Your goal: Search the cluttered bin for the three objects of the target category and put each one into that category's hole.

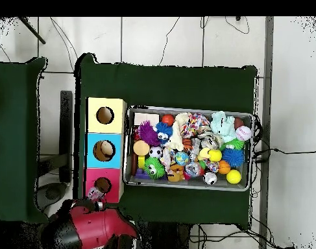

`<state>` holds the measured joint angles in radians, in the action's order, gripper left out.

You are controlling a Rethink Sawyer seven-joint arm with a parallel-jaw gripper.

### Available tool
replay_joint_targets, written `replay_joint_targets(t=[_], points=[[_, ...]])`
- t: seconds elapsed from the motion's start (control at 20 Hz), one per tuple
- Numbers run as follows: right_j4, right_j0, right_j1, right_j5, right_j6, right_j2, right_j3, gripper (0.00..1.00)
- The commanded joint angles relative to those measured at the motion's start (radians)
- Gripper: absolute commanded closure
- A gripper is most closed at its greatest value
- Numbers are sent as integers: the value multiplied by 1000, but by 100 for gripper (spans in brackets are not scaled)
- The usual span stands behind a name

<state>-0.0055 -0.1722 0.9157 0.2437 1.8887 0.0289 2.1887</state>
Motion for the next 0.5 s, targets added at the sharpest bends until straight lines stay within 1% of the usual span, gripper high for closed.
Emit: replay_joint_targets(t=[0.05,0.1,0.2,0.3,0.5], points=[[62,-4,14,156,177,-23,-131,100],[66,6,10,156,165,-16,-135,100],[63,20,0,117,155,-8,-136,100],[55,29,-6,100,147,-4,-139,100],[40,25,9,121,137,-15,-160,100]])
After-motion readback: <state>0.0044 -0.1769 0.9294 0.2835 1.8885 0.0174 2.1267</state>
